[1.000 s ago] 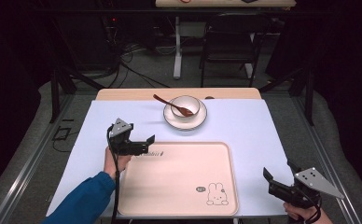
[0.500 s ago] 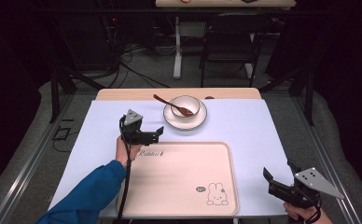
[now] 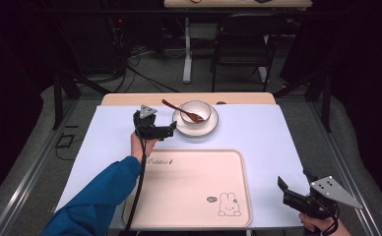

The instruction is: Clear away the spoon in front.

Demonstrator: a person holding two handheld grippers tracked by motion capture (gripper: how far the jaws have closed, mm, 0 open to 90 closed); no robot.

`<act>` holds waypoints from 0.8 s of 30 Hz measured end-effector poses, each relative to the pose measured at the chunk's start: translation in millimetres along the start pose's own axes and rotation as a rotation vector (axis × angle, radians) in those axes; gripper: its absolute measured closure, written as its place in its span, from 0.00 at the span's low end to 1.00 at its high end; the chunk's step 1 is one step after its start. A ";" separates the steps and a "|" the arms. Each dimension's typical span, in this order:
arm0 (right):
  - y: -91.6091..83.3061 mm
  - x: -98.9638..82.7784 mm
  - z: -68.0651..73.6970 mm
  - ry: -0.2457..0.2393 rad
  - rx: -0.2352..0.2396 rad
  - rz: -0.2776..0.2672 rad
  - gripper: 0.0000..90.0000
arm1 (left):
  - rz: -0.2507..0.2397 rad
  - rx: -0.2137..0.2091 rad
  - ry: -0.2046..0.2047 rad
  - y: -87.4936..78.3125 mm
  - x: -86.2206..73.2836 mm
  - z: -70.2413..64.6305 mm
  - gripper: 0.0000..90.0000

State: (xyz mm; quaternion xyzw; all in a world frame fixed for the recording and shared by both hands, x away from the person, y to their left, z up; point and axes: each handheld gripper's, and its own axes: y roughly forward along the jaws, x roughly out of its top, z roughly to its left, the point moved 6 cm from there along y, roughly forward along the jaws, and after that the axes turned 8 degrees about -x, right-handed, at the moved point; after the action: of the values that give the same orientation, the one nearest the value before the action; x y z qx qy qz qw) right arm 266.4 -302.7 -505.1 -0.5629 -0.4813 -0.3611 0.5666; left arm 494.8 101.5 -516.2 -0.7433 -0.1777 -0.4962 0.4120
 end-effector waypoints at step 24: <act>-0.1 0.0 -0.7 -0.005 0.000 -0.002 0.16 | -0.021 0.069 -0.050 43.1 21.1 16.0 0.00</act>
State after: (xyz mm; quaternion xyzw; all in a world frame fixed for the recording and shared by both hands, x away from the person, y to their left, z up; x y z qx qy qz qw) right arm 266.3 -303.4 -505.0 -0.5635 -0.4833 -0.3603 0.5650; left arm 542.6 85.4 -519.0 -0.7389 -0.2127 -0.4756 0.4274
